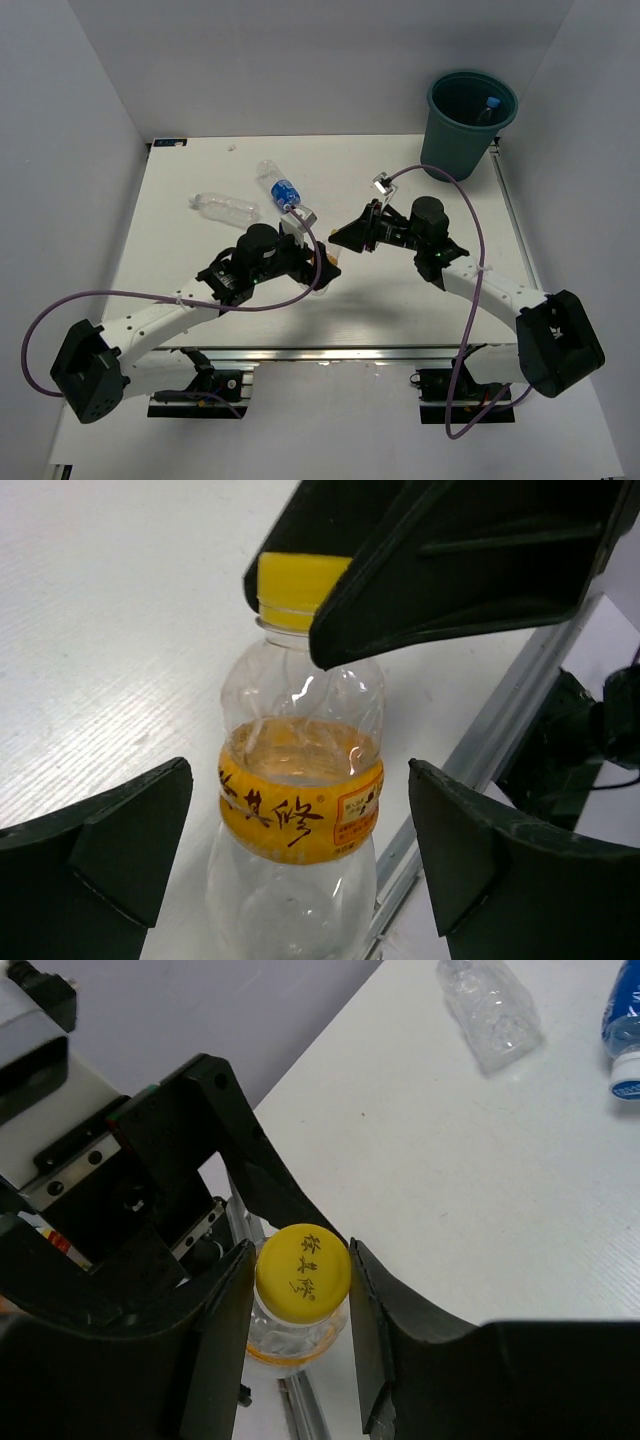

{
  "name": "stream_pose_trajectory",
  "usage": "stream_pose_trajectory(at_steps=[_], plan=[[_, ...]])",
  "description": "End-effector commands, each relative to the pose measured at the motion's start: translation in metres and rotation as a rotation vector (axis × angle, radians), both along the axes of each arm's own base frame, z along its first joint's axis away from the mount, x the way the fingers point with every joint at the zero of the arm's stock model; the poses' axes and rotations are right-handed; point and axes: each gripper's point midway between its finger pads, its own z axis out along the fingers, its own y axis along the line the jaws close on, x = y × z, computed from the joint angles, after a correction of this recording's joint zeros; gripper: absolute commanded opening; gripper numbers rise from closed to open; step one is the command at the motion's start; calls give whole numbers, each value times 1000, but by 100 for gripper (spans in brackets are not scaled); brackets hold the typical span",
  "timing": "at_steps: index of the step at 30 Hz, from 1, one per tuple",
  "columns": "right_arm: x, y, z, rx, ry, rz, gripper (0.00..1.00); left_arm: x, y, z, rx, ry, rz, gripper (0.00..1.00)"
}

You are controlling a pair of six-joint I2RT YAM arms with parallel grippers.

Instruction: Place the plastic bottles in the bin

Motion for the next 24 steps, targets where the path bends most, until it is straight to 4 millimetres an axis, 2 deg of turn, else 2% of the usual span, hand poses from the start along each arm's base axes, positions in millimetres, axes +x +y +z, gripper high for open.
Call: stream_pose_trajectory(at_steps=[1,3,4,5,6,7,9,10,11,12,13,14,15,16,17,18,19,20,21,22,23,24], plan=[[14,-1,29,14,-100,-65,9,9,7,22,-38,-47,71,98],[28,-6,33,-21,-133,-130,6,17,11,27,-40,-62,124,98],[35,-9,35,-34,-141,-163,5,17,16,23,-21,-47,149,98],[51,-19,36,-55,-145,-237,5,20,19,22,-16,-45,176,98],[60,-25,37,-77,-167,-272,5,31,29,23,-3,-59,260,98],[71,-32,43,-95,-170,-311,5,35,35,21,8,-46,306,98],[101,-58,56,-117,-214,-420,5,42,44,14,42,-33,372,98],[119,-69,81,-116,-285,-470,5,47,50,11,53,-30,427,98],[141,-96,90,-140,-292,-549,5,50,53,5,70,-19,449,98],[155,-111,103,-150,-316,-591,6,52,55,2,84,-10,465,98],[175,-124,136,-144,-386,-641,6,56,60,0,87,-1,506,98],[193,-153,152,-162,-428,-730,6,60,64,-5,96,9,531,98],[206,-166,167,-173,-473,-787,6,64,67,-7,96,14,554,98],[225,-179,169,-195,-495,-852,7,66,71,-10,94,26,576,98],[237,-195,195,-214,-592,-922,7,71,75,-12,90,31,592,98],[250,-212,208,-216,-625,-1017,8,74,76,-18,100,43,601,98],[272,-221,197,-247,-610,-1055,8,77,79,-21,100,57,618,98],[280,-244,227,-250,-669,-1142,8,84,84,-22,98,70,635,98],[290,-258,231,-265,-668,-1206,9,87,87,-27,108,88,644,98],[310,-271,216,-297,-643,-1252,8,91,90,-28,99,101,661,98],[318,-291,220,-307,-647,-1302,7,95,95,-29,89,117,667,98],[322,-298,238,-283,-668,-1325,7,98,96,-30,84,123,670,98]])
